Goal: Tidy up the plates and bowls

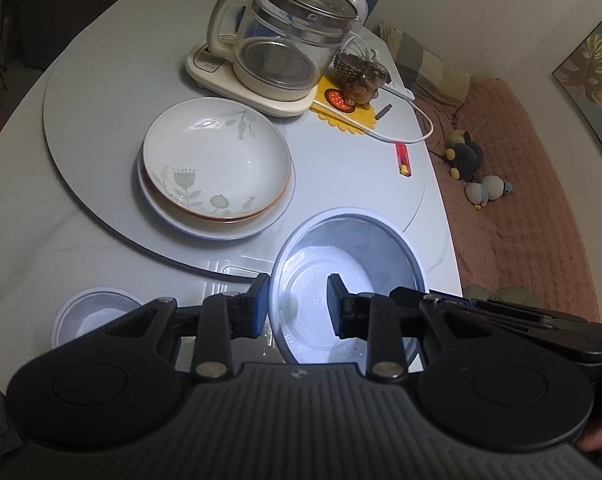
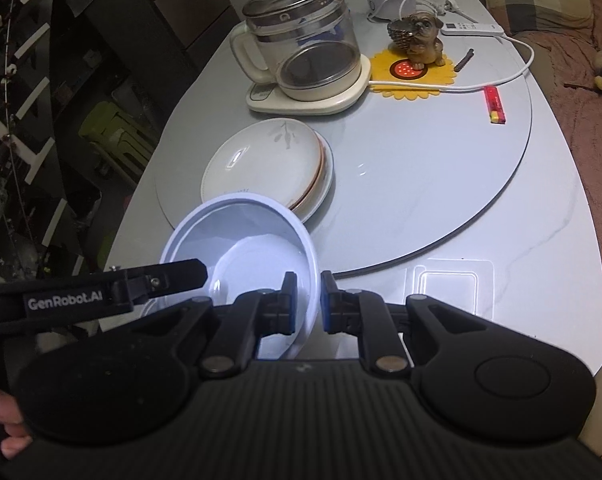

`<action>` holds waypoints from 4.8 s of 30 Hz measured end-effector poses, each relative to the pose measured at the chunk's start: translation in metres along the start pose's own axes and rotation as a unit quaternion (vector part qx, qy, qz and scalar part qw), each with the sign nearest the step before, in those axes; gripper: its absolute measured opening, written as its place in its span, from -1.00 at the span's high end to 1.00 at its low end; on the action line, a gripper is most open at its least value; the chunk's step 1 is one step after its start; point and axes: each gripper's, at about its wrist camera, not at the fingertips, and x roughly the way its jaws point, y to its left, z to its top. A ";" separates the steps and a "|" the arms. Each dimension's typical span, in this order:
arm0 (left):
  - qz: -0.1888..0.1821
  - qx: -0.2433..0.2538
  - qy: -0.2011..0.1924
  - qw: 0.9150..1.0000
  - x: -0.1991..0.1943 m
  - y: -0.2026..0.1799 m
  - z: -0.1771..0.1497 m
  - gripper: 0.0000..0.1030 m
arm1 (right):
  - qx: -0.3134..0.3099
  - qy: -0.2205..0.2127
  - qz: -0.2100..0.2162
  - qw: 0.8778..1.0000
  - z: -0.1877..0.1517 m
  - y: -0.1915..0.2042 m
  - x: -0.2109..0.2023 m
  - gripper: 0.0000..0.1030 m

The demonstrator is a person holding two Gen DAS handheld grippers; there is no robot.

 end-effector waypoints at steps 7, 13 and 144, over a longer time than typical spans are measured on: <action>0.015 -0.021 -0.004 1.000 -0.011 0.034 -0.002 0.34 | -0.020 0.018 0.011 1.000 0.001 0.030 0.019 0.72; 0.027 -0.039 -0.001 0.999 -0.018 0.065 -0.004 0.34 | -0.035 0.032 0.016 0.999 -0.001 0.056 0.036 0.72; -0.019 -0.005 0.057 0.998 -0.026 0.161 -0.008 0.08 | 0.113 0.052 0.030 0.992 -0.038 0.125 0.080 0.35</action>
